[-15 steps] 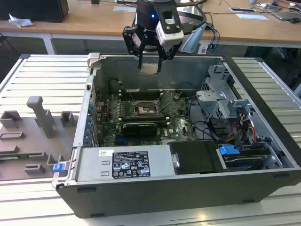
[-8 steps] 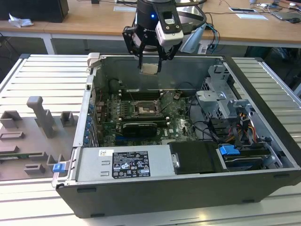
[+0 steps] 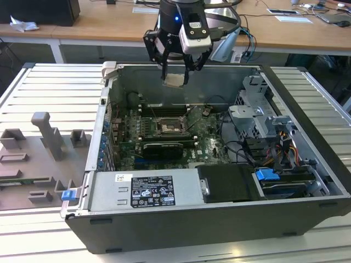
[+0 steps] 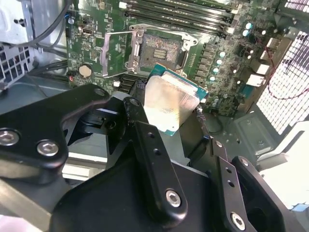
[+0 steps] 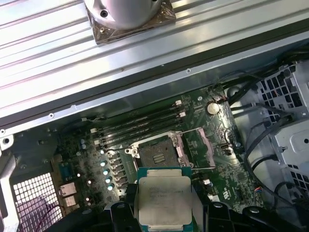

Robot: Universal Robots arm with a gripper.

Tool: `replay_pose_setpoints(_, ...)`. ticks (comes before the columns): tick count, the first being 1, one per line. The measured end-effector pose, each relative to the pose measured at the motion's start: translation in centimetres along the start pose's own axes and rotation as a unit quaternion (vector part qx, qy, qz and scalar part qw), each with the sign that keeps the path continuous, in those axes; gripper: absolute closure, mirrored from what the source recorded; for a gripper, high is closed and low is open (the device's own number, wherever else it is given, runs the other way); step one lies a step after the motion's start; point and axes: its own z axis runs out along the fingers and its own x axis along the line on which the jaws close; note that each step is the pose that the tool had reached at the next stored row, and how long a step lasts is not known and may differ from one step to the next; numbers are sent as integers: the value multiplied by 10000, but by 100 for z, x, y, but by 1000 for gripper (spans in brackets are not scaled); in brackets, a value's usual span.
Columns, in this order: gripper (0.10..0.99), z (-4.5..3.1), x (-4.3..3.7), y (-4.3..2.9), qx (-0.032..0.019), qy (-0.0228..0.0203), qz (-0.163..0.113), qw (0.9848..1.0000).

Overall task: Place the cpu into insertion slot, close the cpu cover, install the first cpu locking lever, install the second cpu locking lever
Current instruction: 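Place the cpu into insertion slot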

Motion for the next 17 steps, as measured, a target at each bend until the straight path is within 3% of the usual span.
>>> replay_pose_setpoints(5,557,1,0,-1,-4,-20,227,9997)
replay_pose_setpoints(13,557,22,-1,-4,-4,-23,257,9997)
replay_pose_setpoints(17,557,28,-1,-4,-7,-39,430,9991)
